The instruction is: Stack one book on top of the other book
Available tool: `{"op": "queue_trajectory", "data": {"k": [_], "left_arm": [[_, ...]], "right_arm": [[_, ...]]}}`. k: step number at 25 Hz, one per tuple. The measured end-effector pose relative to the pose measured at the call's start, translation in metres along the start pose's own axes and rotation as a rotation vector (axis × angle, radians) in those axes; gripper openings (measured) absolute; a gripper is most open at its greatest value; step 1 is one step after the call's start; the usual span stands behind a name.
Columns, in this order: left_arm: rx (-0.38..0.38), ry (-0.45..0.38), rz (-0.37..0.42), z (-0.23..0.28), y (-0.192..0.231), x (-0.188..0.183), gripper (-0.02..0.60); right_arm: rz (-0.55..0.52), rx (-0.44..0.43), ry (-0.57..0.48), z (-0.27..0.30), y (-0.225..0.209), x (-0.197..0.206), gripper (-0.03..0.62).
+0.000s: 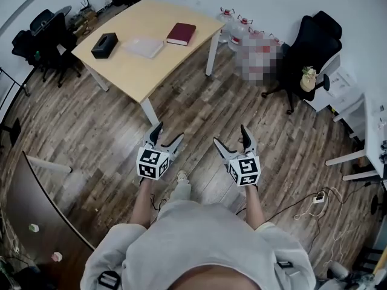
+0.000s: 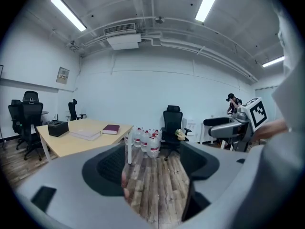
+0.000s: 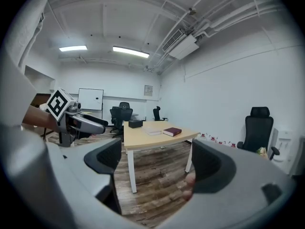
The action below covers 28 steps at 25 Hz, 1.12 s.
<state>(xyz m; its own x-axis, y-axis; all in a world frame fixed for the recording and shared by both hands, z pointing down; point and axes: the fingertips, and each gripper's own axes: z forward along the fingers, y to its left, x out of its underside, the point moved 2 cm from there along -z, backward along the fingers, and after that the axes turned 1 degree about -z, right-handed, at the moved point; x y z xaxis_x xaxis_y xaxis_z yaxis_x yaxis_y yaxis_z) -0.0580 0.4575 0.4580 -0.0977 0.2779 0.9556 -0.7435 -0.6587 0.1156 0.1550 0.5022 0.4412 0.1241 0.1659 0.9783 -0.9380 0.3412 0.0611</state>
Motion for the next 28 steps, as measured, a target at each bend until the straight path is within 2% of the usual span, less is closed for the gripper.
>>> {"op": "queue_trajectory", "data": {"k": [5, 17, 28], "left_arm": [[0.02, -0.005, -0.011, 0.034, 0.043, -0.017, 0.356], [0.088, 0.001, 0.004, 0.108, 0.112, -0.044, 0.353], [0.073, 0.022, 0.01, 0.137, 0.155, -0.051, 0.347]], "right_arm": [[-0.007, 0.022, 0.009, 0.046, -0.008, -0.016, 0.453], [-0.012, 0.086, 0.008, 0.137, -0.034, -0.04, 0.454], [-0.003, 0.082, 0.01, 0.19, -0.045, -0.041, 0.451]]}}
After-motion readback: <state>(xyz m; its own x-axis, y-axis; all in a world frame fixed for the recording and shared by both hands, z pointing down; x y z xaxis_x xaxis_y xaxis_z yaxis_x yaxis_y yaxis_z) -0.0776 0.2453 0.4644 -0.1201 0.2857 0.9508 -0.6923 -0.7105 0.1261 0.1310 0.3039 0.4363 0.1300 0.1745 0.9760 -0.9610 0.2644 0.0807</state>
